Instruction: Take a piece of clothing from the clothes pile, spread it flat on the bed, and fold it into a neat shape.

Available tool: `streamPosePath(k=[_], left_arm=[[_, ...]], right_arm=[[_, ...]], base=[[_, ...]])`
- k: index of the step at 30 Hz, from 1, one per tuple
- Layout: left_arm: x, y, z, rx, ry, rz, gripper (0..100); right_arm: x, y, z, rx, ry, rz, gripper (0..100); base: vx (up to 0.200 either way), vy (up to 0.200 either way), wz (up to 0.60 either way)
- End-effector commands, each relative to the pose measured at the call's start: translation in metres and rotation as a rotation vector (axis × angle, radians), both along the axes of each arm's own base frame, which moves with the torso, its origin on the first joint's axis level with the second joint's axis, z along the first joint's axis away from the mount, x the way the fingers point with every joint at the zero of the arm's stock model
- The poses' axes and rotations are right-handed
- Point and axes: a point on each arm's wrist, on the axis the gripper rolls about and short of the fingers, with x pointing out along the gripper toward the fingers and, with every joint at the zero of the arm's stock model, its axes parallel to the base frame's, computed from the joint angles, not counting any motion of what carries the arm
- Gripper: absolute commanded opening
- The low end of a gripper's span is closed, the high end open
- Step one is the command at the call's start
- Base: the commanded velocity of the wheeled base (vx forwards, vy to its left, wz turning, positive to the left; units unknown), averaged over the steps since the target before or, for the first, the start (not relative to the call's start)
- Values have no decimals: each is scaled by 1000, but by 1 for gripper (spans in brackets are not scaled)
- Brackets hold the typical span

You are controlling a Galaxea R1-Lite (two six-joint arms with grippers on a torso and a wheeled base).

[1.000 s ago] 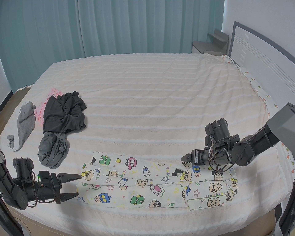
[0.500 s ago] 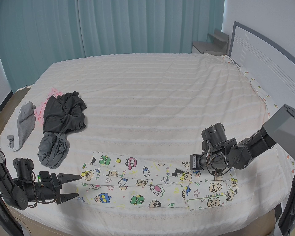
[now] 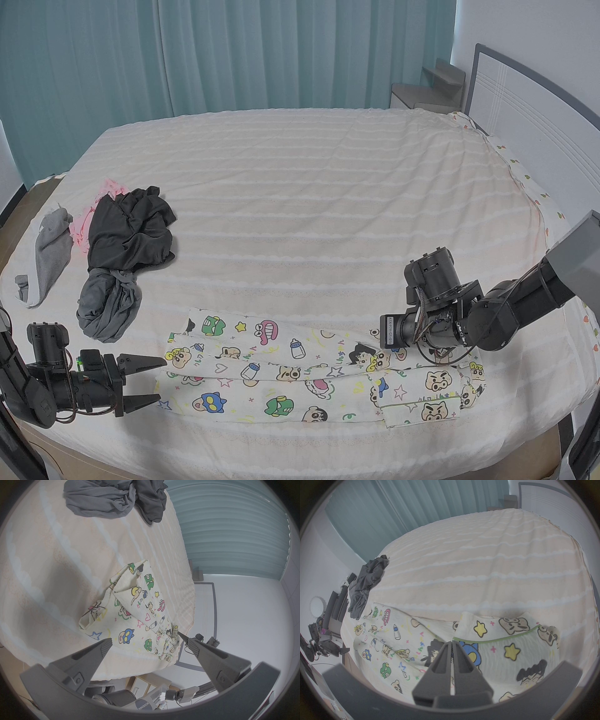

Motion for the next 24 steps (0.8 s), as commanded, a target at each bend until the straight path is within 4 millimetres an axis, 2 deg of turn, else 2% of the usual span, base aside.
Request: streamPosePath(k=[1,11,12,20,24], left_arm=[[0,0,0,-1,2,1,100],[0,0,0,0,1,1,100],[0,0,0,0,1,-1,100],[0,0,0,1,0,-1,100],[0,0,0,1,0,0,100]], right_arm=[[-3,5,3,7,-8,16,0],[-4,5,-3,1,9,11,0],[-4,5,-3,3,10,11,100],[-5,-5,9,66,5,-62,100],[-6,-30,8,87,34,-149,100]], base=[[0,0,0],[0,0,0],[0,0,0],[0,0,0],[0,0,0]])
